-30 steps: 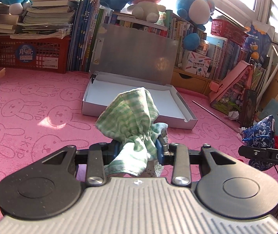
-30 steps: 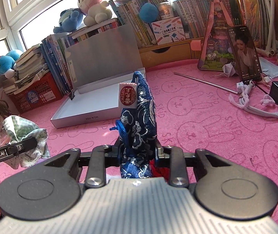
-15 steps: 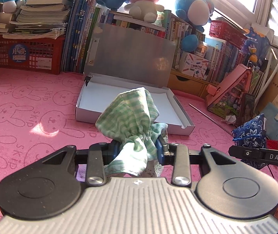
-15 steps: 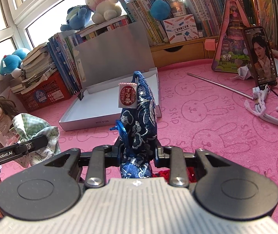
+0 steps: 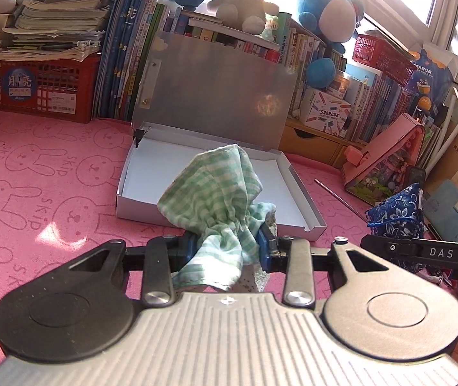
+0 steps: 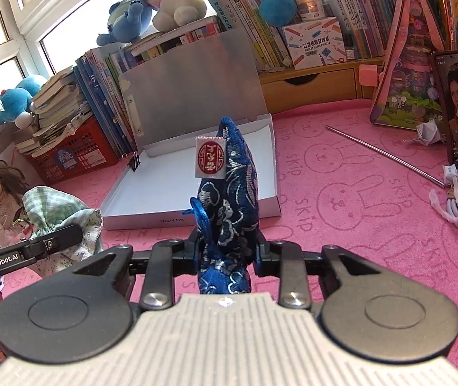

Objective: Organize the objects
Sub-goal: 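Lift and carry the gingham cloth and blue pouch toward the white box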

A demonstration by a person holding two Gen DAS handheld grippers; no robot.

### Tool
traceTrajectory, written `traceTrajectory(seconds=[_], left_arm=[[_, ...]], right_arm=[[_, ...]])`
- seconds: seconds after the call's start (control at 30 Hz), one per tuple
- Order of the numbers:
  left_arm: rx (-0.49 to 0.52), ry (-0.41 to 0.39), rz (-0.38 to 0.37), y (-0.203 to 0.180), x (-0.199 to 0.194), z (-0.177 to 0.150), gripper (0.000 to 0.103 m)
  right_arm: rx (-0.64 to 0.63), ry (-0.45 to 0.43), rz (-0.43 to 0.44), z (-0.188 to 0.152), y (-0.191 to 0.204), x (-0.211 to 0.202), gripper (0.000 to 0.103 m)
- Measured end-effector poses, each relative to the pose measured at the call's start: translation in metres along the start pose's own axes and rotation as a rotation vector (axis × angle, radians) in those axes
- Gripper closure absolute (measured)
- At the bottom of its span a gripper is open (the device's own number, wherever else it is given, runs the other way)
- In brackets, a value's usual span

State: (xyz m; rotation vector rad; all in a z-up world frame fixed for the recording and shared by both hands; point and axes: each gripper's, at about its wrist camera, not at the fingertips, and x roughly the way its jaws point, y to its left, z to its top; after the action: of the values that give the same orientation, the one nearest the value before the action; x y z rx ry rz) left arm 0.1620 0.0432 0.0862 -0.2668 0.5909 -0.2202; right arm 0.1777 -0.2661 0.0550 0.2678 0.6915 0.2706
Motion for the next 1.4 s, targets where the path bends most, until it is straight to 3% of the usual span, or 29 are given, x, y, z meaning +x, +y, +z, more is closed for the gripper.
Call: traceTrajectory(seconds=[0.7, 1.4], left_arm=[[-0.005, 0.051, 0.043, 0.017, 0.054, 0.039, 0.062], [-0.024, 0.090, 0.029, 0.026, 0.112, 0.073, 0.062]], right_arm=[[0.002, 0.050, -0.040, 0.046, 0.002, 0.056, 0.068], [-0.016, 0.099, -0.077, 0.081, 0.013, 0.113, 0.068]])
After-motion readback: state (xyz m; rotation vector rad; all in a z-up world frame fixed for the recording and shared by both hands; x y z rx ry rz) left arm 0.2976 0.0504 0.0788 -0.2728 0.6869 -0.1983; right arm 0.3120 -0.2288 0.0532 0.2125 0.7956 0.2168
